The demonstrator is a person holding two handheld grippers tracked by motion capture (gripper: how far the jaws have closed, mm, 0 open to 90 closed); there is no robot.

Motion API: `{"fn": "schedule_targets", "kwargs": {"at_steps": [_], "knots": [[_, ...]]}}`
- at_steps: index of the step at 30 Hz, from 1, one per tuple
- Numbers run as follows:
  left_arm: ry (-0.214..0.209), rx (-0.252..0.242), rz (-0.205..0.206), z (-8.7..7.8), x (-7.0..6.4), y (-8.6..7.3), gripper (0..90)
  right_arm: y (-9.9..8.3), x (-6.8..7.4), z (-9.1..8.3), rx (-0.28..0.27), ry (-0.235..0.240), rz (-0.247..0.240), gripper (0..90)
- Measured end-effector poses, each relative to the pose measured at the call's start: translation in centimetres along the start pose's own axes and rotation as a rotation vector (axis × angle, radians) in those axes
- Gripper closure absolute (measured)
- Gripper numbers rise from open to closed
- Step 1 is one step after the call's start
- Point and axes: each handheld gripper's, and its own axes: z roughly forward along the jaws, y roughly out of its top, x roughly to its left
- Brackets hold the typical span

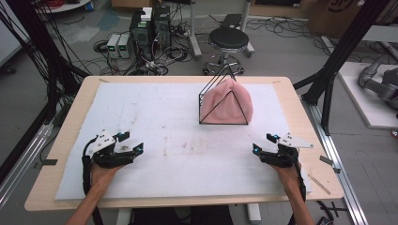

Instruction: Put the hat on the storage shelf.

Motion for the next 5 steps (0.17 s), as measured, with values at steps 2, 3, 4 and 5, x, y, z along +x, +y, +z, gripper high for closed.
{"fn": "schedule_targets", "kwargs": {"at_steps": [2,3,4,5], "knots": [[-0.001,0.000,-0.003,0.01,-0.03,-0.02,24.5,-0.02,0.03,0.01,-0.002,0.001,0.003,26.0],[-0.001,-0.001,-0.005,0.01,-0.05,-0.02,24.5,-0.03,0.04,-0.01,-0.003,0.003,0.003,26.0],[-0.002,-0.001,-0.004,0.01,-0.10,-0.01,24.5,-0.02,0.03,-0.03,-0.005,0.003,0.002,26.0],[-0.004,-0.003,-0.003,0.02,-0.18,0.01,24.5,-0.01,0.03,-0.05,-0.007,0.003,0.004,26.0]]}}
